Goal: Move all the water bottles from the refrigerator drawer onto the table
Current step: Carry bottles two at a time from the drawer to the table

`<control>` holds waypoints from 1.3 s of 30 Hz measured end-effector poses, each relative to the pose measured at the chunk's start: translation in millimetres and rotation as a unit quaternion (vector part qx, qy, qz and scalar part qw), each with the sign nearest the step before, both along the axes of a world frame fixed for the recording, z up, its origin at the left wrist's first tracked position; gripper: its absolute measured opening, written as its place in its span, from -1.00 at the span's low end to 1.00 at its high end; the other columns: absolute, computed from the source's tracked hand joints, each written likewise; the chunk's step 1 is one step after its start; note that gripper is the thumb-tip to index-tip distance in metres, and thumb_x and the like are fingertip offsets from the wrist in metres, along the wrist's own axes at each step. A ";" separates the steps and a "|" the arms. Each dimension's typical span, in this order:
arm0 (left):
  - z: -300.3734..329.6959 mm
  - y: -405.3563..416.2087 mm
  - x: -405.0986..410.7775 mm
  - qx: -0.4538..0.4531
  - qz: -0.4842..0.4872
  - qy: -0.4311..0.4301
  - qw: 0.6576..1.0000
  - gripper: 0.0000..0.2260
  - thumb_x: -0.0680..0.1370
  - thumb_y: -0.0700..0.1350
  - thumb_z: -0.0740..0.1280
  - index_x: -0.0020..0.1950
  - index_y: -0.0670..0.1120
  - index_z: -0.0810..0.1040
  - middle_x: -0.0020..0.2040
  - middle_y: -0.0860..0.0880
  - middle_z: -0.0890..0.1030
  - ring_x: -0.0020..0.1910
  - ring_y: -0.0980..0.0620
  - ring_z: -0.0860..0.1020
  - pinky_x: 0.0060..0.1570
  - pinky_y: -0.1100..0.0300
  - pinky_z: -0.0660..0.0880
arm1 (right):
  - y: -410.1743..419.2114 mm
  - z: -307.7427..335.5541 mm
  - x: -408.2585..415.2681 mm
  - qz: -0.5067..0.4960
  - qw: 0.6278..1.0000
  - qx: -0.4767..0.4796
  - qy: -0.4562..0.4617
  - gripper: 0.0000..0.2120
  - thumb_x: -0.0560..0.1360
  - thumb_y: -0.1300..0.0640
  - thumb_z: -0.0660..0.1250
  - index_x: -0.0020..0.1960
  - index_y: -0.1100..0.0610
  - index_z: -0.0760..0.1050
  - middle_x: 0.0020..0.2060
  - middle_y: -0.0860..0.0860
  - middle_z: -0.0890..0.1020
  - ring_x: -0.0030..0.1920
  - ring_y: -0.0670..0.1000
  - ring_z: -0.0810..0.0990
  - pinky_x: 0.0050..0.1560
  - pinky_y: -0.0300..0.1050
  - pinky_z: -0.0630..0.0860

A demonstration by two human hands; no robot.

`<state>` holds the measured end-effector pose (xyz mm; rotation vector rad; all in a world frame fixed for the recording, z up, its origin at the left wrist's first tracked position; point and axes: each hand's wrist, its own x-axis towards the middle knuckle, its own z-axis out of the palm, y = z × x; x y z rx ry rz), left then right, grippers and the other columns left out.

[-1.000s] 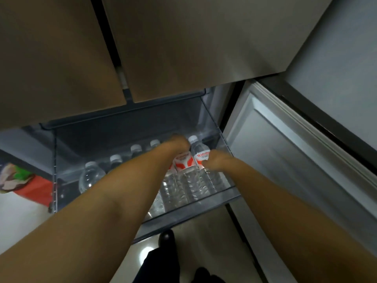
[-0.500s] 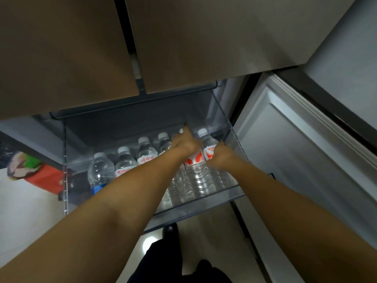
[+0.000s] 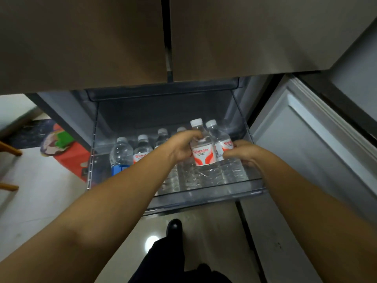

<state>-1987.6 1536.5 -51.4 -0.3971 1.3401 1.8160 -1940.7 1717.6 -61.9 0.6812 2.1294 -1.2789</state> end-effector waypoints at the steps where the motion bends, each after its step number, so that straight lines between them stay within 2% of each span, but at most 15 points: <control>1: -3.3 -3.7 6.0 0.006 -0.033 -0.003 0.999 -0.85 0.55 -0.35 0.18 -0.11 -0.17 0.50 -0.20 -0.11 0.61 -0.36 0.03 0.64 -0.36 0.18 0.60 | 0.5 0.7 0.2 -0.003 1.000 -0.008 0.000 -0.69 0.40 0.35 0.42 0.15 0.28 0.57 0.06 0.19 0.66 0.08 0.19 0.64 0.23 0.12 0.52; 5: -15.9 -12.4 15.8 -0.082 -0.151 0.081 0.982 -0.76 0.48 -0.41 0.34 0.11 -0.22 0.53 0.10 -0.19 0.63 0.09 -0.09 0.61 0.20 0.06 0.53 | 1.4 0.0 0.5 -0.005 1.000 -0.023 0.003 -0.70 0.40 0.38 0.40 0.12 0.25 0.57 0.06 0.19 0.66 0.08 0.17 0.64 0.24 0.12 0.52; 7: -15.0 -17.5 14.7 -0.115 -0.187 0.110 0.970 -0.67 0.45 -0.39 0.39 0.20 -0.21 0.50 0.17 -0.18 0.61 0.19 -0.11 0.57 0.29 0.00 0.46 | 0.9 -0.3 1.9 -0.006 1.000 -0.027 0.008 -0.74 0.40 0.38 0.40 0.07 0.21 0.57 0.04 0.15 0.67 0.09 0.14 0.63 0.25 0.11 0.50; 10: -24.0 -22.7 17.8 -0.100 -0.174 0.142 0.969 -0.54 0.42 -0.33 0.45 0.30 -0.21 0.46 0.16 -0.14 0.63 0.17 -0.09 0.60 0.25 0.02 0.49 | 0.0 0.8 3.6 0.000 0.999 -0.037 0.025 -0.74 0.39 0.35 0.43 0.06 0.17 0.58 0.02 0.11 0.67 0.09 0.11 0.63 0.27 0.08 0.49; 13: -27.8 -21.9 22.6 -0.081 -0.134 0.167 0.973 -0.53 0.42 -0.26 0.47 0.30 -0.18 0.46 0.13 -0.11 0.65 0.11 -0.06 0.62 0.19 0.06 0.53 | 0.0 1.4 4.6 -0.019 0.997 -0.052 0.055 -0.72 0.39 0.36 0.43 0.08 0.21 0.55 0.06 0.14 0.66 0.07 0.10 0.62 0.22 0.00 0.51; 16: -21.3 -24.0 22.1 -0.073 -0.092 0.161 0.980 -0.65 0.47 -0.16 0.44 0.24 -0.12 0.51 0.08 -0.09 0.65 0.04 -0.04 0.62 0.14 0.06 0.54 | -0.9 3.8 3.9 -0.046 0.993 -0.060 0.092 -0.74 0.41 0.31 0.42 0.09 0.20 0.53 0.04 0.14 0.65 0.07 0.12 0.62 0.23 0.02 0.51; 19: -16.7 -28.3 18.8 -0.071 -0.036 0.142 0.987 -0.84 0.50 -0.09 0.41 0.07 -0.05 0.56 -0.02 -0.10 0.60 -0.04 -0.04 0.52 -0.03 0.11 0.52 | -0.6 9.9 3.5 -0.076 0.985 -0.106 0.110 -0.86 0.47 0.28 0.39 -0.03 0.10 0.50 -0.09 0.06 0.65 0.01 0.10 0.63 0.13 0.01 0.54; 21: -14.4 -31.9 17.8 -0.060 0.006 0.126 0.990 -0.82 0.49 -0.03 0.41 0.04 -0.07 0.57 -0.02 -0.14 0.56 -0.02 -0.09 0.47 -0.03 0.08 0.48 | -0.1 12.0 3.5 -0.095 0.980 -0.134 0.113 -0.86 0.50 0.26 0.36 0.02 0.09 0.50 -0.08 0.05 0.65 -0.01 0.08 0.63 0.07 -0.02 0.56; 23: -8.8 -38.0 18.0 -0.026 0.059 0.087 0.994 -0.77 0.52 0.00 0.38 0.08 -0.11 0.57 -0.03 -0.14 0.60 -0.04 -0.09 0.55 0.01 0.03 0.51 | -0.9 13.9 2.6 -0.125 0.971 -0.175 0.106 -0.81 0.51 0.21 0.35 0.13 0.13 0.51 -0.07 0.07 0.65 -0.05 0.06 0.63 0.02 -0.01 0.57; 26: -5.4 -50.0 16.6 0.057 0.122 0.004 0.991 -0.64 0.51 0.06 0.37 0.17 -0.17 0.55 -0.01 -0.16 0.64 -0.05 -0.08 0.62 -0.09 0.00 0.60 | -2.8 16.2 0.0 -0.195 0.943 -0.262 0.065 -0.75 0.52 0.16 0.33 0.19 0.16 0.50 -0.09 0.09 0.64 -0.11 0.06 0.62 -0.13 0.02 0.57; 30: 7.6 -52.3 26.3 0.140 0.134 -0.087 0.977 -0.69 0.53 0.09 0.23 -0.22 -0.12 0.56 -0.32 -0.04 0.53 -0.36 0.01 0.54 -0.28 0.20 0.54 | -9.9 21.6 -2.1 -0.214 0.900 -0.378 0.040 -0.71 0.46 0.12 0.26 0.13 0.22 0.48 -0.11 0.14 0.62 -0.13 0.10 0.65 -0.10 -0.01 0.60; 32: 18.6 -51.1 34.1 0.162 0.120 -0.094 0.975 -0.66 0.51 0.13 0.25 -0.22 -0.12 0.57 -0.33 -0.03 0.52 -0.36 0.02 0.53 -0.23 0.21 0.52 | -18.1 26.1 -0.9 -0.210 0.897 -0.389 0.032 -0.63 0.47 0.01 0.27 0.13 0.26 0.52 -0.21 0.14 0.64 -0.23 0.09 0.65 -0.15 -0.07 0.61; 34: 28.3 -51.0 40.8 0.164 0.110 -0.088 0.976 -0.61 0.47 0.15 0.32 -0.25 -0.16 0.68 -0.26 -0.07 0.56 -0.25 0.00 0.54 -0.03 0.14 0.50 | -27.0 30.8 1.2 -0.215 0.890 -0.402 0.020 -0.45 0.38 -0.13 0.41 0.21 0.24 0.54 -0.18 0.15 0.65 -0.21 0.11 0.65 -0.10 -0.01 0.59; 36: 38.5 -50.1 48.2 0.166 0.094 -0.093 0.977 -0.61 0.43 0.15 0.36 -0.17 -0.18 0.70 -0.15 -0.08 0.57 -0.16 -0.02 0.54 0.07 0.12 0.48 | -30.8 38.6 4.5 -0.217 0.887 -0.406 0.033 -0.32 0.24 -0.19 0.51 0.23 0.18 0.55 -0.16 0.12 0.66 -0.20 0.09 0.66 -0.10 0.00 0.60; 39: 47.5 -47.5 58.1 0.185 0.092 -0.079 0.975 -0.62 0.49 0.18 0.32 0.01 -0.13 0.60 -0.14 -0.06 0.56 -0.21 0.01 0.57 -0.16 0.15 0.60 | -29.6 51.3 10.3 -0.225 0.889 -0.395 0.058 -0.32 0.26 -0.20 0.52 0.25 0.15 0.55 -0.12 0.11 0.66 -0.17 0.08 0.67 -0.14 -0.02 0.62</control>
